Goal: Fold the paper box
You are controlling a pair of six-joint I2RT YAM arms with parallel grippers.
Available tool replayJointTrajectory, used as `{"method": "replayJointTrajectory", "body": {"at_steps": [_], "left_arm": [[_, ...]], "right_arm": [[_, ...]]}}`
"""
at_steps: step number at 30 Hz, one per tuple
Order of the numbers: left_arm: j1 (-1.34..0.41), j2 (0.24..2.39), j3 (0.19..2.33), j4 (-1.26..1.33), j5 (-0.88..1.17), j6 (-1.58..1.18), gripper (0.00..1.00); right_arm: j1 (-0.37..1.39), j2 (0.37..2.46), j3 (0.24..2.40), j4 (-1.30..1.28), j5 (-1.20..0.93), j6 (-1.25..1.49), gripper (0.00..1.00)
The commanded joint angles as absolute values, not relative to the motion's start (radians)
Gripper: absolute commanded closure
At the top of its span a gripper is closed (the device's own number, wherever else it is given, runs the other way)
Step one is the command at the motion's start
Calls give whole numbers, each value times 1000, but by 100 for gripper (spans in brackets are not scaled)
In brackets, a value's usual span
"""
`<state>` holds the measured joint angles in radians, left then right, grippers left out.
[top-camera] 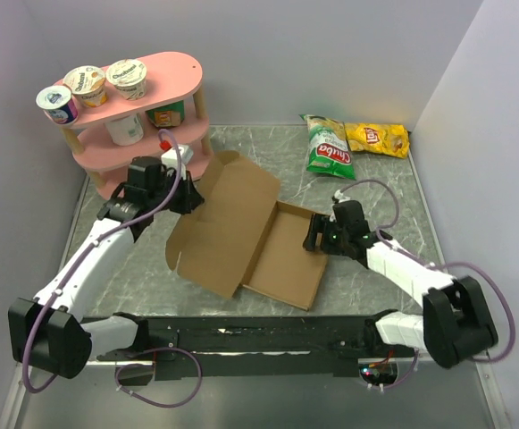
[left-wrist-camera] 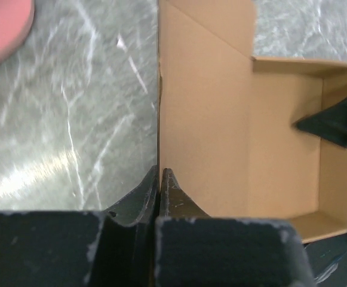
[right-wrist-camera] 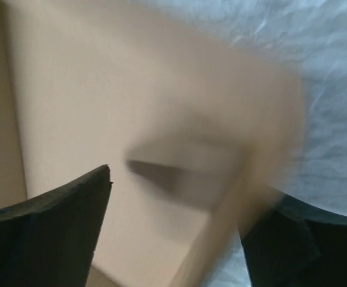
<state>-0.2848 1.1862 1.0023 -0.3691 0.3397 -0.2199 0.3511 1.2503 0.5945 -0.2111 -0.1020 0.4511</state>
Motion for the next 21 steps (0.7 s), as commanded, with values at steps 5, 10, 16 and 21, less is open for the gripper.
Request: {"method": "replayJointTrajectory", "body": {"at_steps": [5,10,16,21], "left_arm": [[-340,1242,1234,-452,403,50,99],[-411,1334,1330,-578,425,164,99],[-472,1391,1436,-702,492,288,99],[-529,1401,1466,-745,523,325,99]], "right_arm": [[354,906,715,-351,-2,295,8],[356,723,726,-321,-49,207,4],[353,670,769,-256,-273,8,0],[345,727,727,-132,-399,-159,0]]}}
